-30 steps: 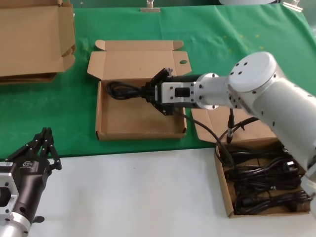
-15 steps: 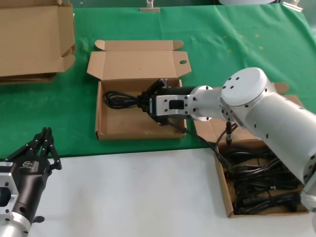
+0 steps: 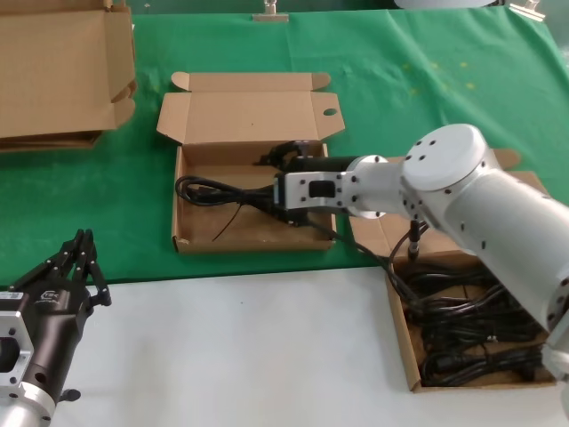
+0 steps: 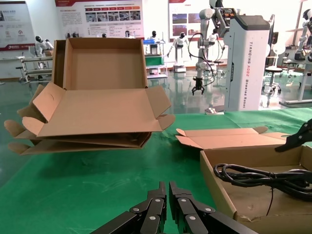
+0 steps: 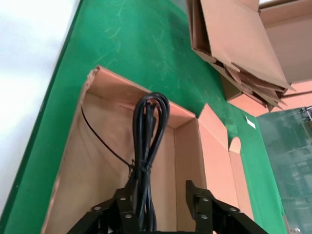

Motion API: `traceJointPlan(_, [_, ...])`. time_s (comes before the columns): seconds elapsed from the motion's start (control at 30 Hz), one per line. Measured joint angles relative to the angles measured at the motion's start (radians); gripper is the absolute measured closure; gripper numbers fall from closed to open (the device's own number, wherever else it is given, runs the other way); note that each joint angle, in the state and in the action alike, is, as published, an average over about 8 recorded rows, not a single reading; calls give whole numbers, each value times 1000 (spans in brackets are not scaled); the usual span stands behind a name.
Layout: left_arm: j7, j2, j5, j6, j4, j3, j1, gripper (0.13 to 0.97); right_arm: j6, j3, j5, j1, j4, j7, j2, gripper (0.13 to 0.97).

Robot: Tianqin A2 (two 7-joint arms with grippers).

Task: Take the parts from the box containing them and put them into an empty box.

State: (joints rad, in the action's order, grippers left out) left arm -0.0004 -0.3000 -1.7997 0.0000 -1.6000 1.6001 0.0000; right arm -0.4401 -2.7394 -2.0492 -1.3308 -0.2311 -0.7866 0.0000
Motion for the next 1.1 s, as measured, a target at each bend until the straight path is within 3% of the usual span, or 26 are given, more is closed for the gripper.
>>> traceJointPlan(0.1, [0,0,0,0,0,0,0,925,-19,27,-3,-8,24,-20,0,705])
traceJointPlan(0.23, [0,0,0,0,0,0,0,925,-49,92,15,-23,55,-40,1,705])
traceJointPlan(0.4, [0,0,0,0,0,0,0,925,-84,180,81,-39,33,-12,30,594])
traceJointPlan(0.83, [0,0,0,0,0,0,0,925,-132,290,366,38,-462,411,332,332])
traceJointPlan(1.1, [0,0,0,0,0,0,0,925,-167,417,442,106,-640,550,492,201])
